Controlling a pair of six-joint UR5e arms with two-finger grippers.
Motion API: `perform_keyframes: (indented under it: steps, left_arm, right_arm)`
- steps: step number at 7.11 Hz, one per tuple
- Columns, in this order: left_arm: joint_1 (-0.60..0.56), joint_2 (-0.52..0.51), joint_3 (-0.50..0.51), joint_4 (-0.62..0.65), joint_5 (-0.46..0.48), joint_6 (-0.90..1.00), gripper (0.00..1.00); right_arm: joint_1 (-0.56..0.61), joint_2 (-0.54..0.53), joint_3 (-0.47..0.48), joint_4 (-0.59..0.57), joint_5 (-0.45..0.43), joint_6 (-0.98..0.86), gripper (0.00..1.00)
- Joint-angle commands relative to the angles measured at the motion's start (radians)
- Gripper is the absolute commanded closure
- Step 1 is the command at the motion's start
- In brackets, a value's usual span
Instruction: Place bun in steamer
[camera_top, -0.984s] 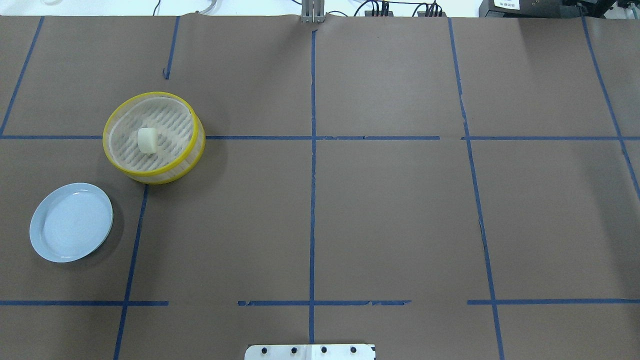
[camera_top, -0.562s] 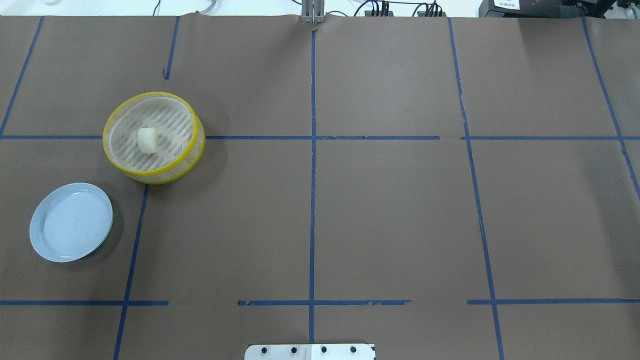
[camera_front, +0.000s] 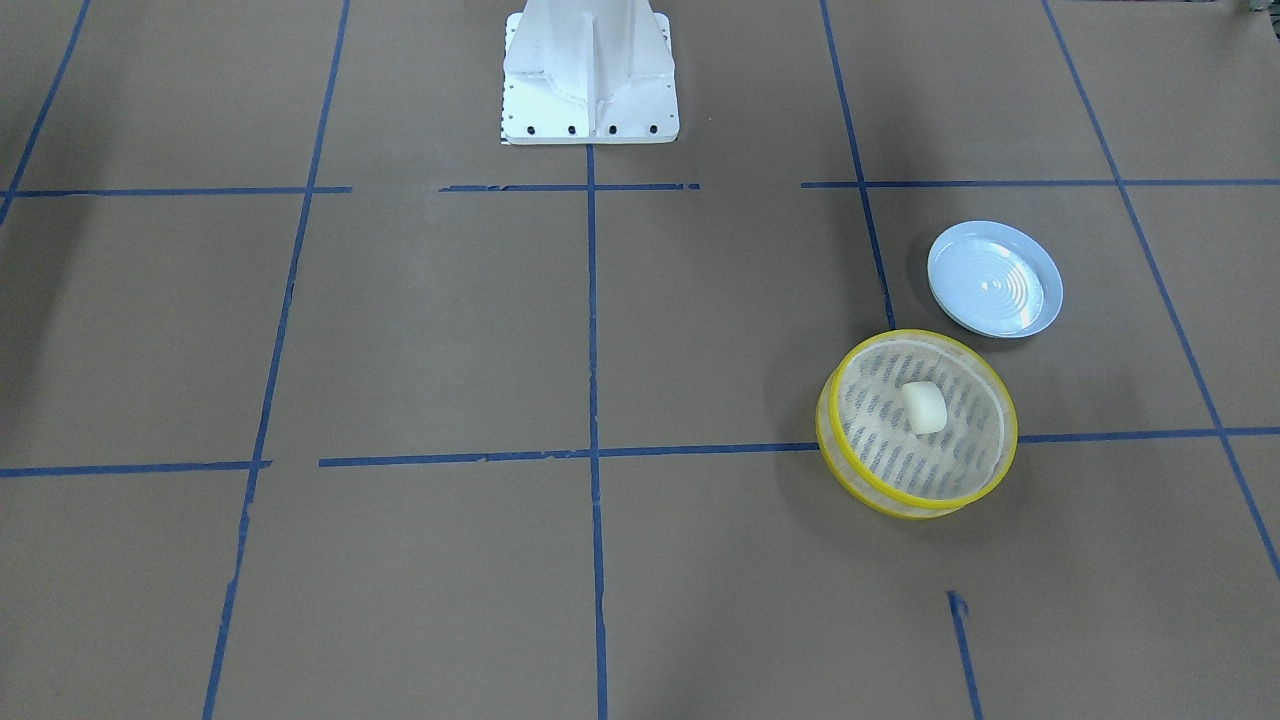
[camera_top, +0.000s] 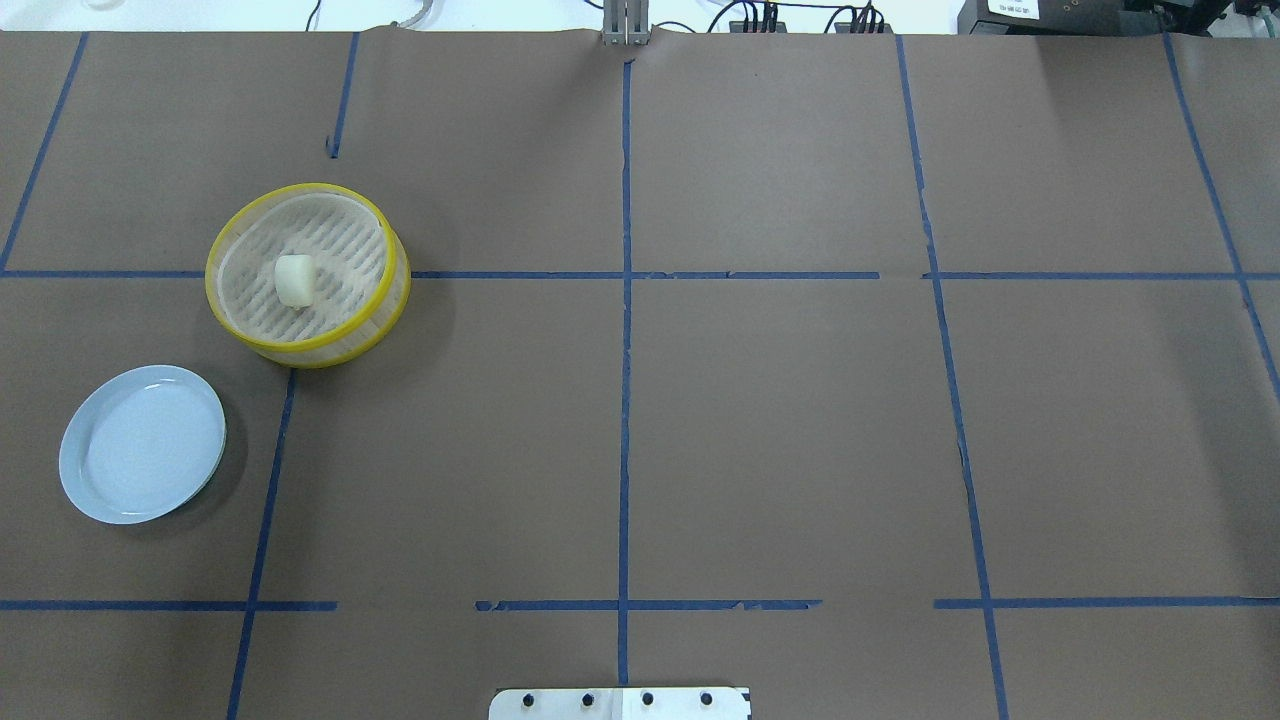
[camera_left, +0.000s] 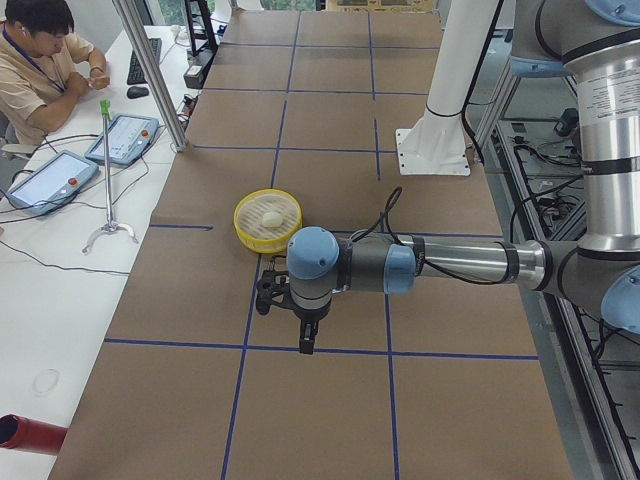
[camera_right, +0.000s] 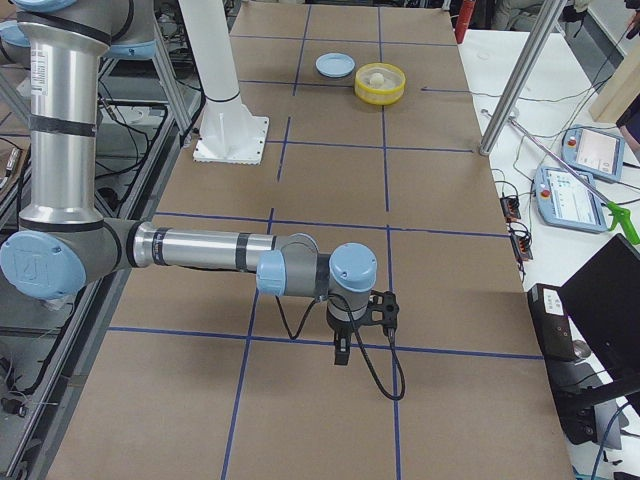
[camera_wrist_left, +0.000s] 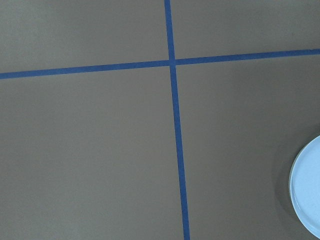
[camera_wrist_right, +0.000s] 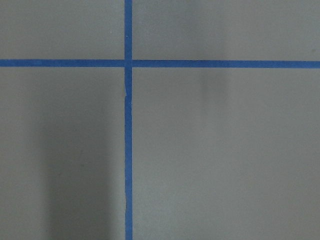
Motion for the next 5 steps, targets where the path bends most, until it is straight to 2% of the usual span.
perform_keyframes:
  steps: [1, 5]
  left_arm:
    - [-0.004, 0.013, -0.017, -0.003, -0.002, 0.0, 0.0]
    - [-0.007, -0.016, -0.003, 0.031, 0.003, 0.001, 0.0]
  right_arm:
    - [0.0, 0.0, 0.0, 0.0, 0.0, 0.0, 0.0]
    - [0.0, 0.0, 0.0, 0.0, 0.0, 0.0, 0.0]
